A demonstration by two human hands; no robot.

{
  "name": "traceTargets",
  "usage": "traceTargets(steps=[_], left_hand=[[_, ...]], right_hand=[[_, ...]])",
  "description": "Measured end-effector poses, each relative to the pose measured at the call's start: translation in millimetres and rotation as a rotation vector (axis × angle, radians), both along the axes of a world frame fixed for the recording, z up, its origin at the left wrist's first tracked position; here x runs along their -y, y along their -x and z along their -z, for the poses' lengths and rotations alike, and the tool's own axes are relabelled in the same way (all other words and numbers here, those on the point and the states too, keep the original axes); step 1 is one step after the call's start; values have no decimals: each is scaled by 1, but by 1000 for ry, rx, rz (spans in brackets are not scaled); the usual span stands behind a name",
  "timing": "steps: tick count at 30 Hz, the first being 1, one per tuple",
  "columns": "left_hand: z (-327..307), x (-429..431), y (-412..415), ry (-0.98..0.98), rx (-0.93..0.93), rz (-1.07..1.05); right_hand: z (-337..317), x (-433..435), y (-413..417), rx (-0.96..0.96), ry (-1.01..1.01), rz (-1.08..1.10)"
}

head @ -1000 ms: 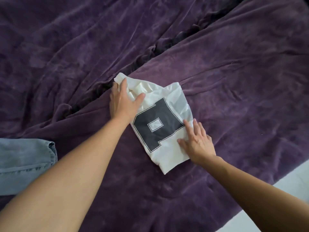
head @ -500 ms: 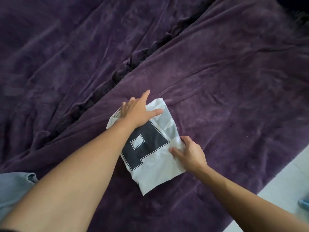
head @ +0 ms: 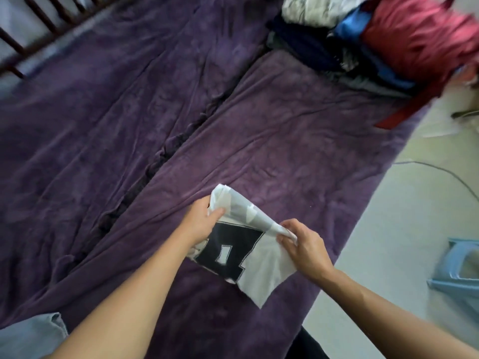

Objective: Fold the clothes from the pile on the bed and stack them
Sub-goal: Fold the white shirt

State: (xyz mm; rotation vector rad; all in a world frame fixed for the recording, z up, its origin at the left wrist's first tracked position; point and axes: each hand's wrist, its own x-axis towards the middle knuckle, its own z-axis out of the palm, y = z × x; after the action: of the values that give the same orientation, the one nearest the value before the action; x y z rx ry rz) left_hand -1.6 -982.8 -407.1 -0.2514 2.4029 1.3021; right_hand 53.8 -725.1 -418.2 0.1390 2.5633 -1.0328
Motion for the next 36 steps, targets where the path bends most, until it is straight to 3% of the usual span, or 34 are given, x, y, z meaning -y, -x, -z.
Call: traceTargets(steps=[10, 23, 29, 36], left_hand=[[-126, -125, 92, -94, -127, 76], [-208, -318, 299, -144, -179, -59], [-257, -345, 393, -63, -269, -72], [-269, -338, 516, -8, -317, -137]], right_hand=[[-119, -129, 83, -179, -42, 60], [-197, -327, 316, -321, -59, -35], [-235, -354, 419, -374, -2, -56], [-245, -343, 561, -381, 2, -102]])
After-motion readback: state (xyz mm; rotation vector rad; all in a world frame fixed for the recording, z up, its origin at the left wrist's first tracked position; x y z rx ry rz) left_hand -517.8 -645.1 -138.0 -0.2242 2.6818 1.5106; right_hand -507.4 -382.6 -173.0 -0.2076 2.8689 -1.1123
